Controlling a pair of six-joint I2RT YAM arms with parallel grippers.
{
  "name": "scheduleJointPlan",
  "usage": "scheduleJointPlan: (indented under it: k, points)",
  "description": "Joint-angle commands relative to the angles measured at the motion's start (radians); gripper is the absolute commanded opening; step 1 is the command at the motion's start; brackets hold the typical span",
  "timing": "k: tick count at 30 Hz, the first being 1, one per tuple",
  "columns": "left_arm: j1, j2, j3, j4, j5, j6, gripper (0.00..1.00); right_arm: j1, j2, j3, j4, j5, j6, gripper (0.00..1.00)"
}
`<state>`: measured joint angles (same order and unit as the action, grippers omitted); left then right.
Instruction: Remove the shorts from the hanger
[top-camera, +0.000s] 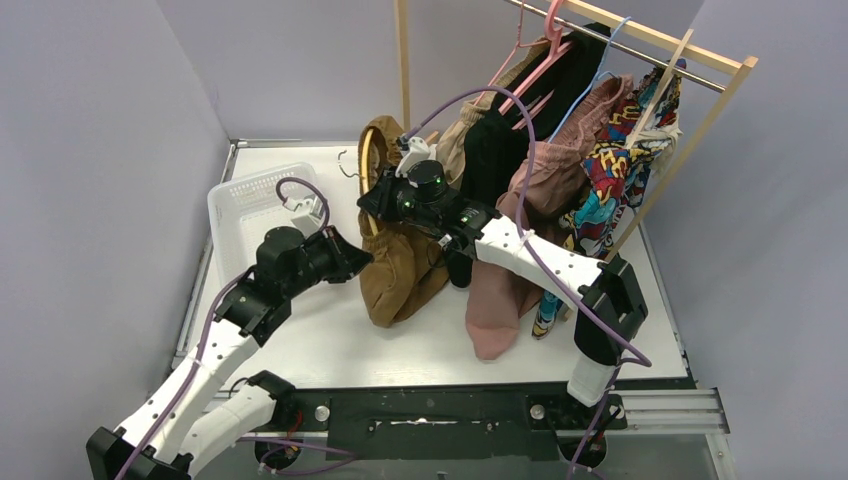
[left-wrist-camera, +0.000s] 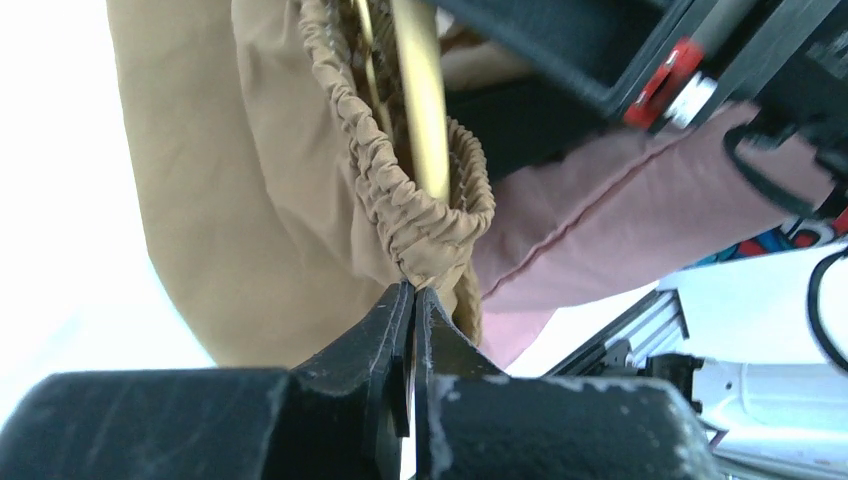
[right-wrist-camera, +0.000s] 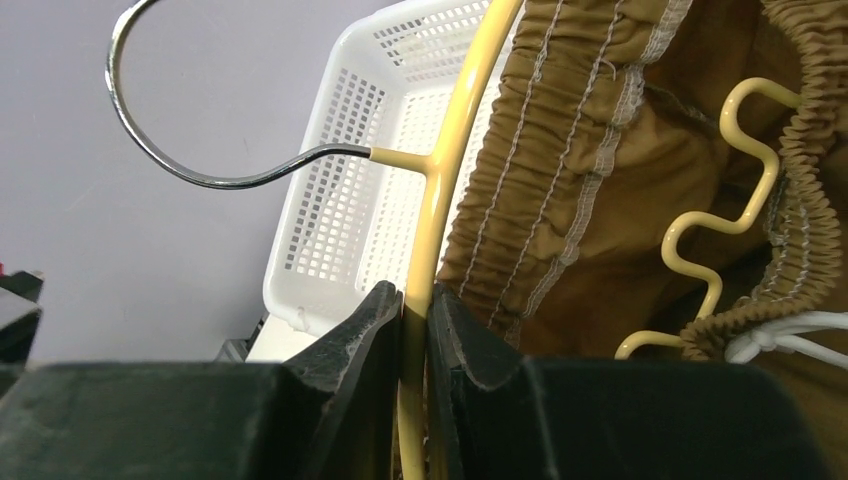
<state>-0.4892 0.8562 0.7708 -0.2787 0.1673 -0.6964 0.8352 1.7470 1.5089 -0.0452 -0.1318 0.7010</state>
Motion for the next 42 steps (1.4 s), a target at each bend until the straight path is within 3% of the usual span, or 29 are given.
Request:
scheduleJointPlan:
  k: [1,5,12,19,25,31,33,42]
  points:
    - [-0.001,-0.063,-0.049,-0.114,0.081,0.028,0.00,-0.009,-0.022,0.058,0.125,0.033,-0.012,0.00]
    - [-0.010,-0.116,-0.109,-0.152,0.163,0.007,0.00,-0.010,-0.014,0.050,0.176,0.039,0.036,0.00]
    - [-0.086,-0.099,-0.190,-0.166,0.178,0.009,0.00,-0.028,-0.018,-0.016,0.349,-0.017,0.169,0.00]
    - [-0.310,-0.057,-0.215,-0.177,-0.085,-0.071,0.00,-0.037,-0.024,-0.036,0.360,0.002,0.197,0.00]
    - [-0.319,-0.098,-0.234,-0.193,-0.244,-0.109,0.00,-0.041,-0.035,-0.063,0.380,-0.022,0.227,0.00]
    - [-0.317,-0.179,-0.214,-0.094,-0.238,-0.101,0.42,-0.042,-0.056,-0.103,0.380,-0.025,0.236,0.00]
    - [-0.317,-0.178,-0.189,-0.077,-0.232,-0.086,0.48,-0.042,-0.058,-0.110,0.376,-0.026,0.235,0.00]
    - [-0.318,-0.159,-0.132,0.078,-0.173,-0.040,0.58,-0.045,-0.077,-0.130,0.368,-0.046,0.233,0.00]
